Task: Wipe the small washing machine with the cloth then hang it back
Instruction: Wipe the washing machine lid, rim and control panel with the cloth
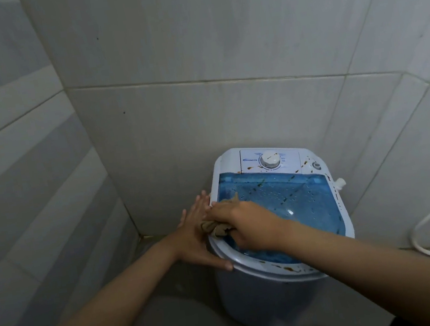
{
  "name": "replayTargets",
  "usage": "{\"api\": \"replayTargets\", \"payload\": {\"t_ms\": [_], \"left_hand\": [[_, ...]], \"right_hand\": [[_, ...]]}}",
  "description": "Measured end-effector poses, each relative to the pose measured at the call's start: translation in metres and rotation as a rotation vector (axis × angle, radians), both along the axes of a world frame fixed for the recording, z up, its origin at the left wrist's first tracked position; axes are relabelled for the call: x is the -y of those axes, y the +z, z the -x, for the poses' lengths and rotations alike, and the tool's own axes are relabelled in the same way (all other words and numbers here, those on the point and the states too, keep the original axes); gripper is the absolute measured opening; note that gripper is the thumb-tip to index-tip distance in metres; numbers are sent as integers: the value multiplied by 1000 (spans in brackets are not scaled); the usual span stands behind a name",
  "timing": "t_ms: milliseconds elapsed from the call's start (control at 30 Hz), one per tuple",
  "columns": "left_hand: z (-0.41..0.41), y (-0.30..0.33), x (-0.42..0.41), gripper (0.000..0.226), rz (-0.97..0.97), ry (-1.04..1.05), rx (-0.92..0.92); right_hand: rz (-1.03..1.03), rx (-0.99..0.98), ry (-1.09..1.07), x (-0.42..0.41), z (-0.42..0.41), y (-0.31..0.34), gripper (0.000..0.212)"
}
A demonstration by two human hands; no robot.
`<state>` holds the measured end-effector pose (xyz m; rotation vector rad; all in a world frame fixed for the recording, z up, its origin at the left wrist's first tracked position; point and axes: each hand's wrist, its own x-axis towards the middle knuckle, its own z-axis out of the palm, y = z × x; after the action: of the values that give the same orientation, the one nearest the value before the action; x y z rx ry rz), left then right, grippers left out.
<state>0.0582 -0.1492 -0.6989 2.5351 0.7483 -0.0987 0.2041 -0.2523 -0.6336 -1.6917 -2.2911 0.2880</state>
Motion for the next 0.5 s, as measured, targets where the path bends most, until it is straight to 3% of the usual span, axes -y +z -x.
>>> {"api": "replayTargets", "payload": {"t_ms": [167,500], "left_hand": [[-1,-3,-1,156,23,16,2],[-1,3,3,151,-11,48,-1]], "right_hand": [[2,-78,28,32,-1,-10,41],[53,-43,54,65,-22,-6,46]]}}
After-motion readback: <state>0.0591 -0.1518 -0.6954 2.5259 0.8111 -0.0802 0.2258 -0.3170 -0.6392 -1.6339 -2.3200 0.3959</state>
